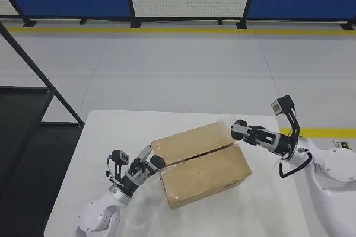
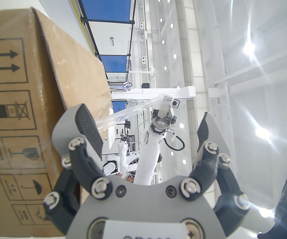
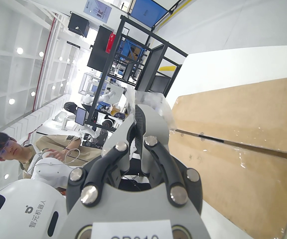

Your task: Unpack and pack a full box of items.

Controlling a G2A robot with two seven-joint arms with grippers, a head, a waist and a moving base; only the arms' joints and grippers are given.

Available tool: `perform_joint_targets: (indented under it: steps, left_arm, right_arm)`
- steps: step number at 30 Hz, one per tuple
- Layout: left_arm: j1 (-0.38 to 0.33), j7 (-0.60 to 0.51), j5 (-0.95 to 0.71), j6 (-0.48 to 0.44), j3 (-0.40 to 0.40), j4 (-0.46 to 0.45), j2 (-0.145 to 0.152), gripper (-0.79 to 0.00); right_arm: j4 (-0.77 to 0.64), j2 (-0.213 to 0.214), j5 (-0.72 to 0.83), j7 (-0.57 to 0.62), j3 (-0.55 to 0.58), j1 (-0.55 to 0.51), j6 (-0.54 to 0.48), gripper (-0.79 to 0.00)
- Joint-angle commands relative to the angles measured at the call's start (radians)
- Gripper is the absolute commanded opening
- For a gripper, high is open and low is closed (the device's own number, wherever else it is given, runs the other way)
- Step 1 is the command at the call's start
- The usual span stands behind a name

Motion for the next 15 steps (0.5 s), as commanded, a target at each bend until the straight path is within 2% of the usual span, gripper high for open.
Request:
perform_joint_targets:
  steps: [1, 15]
  left_arm:
    - [-0.001, 0.0, -0.001, 0.0, 0.0, 0.001, 0.0, 0.0]
    - [-0.013, -0.006, -0.007, 0.004, 0.006, 0.015, 0.001, 0.0]
  right_arm:
    - [0.01, 0.004, -0.012, 0.004, -0.001, -0.001, 0.018, -0.785]
    - [0.018, 0.024, -0.018, -0.033, 0.035, -0.035, 0.046, -0.785]
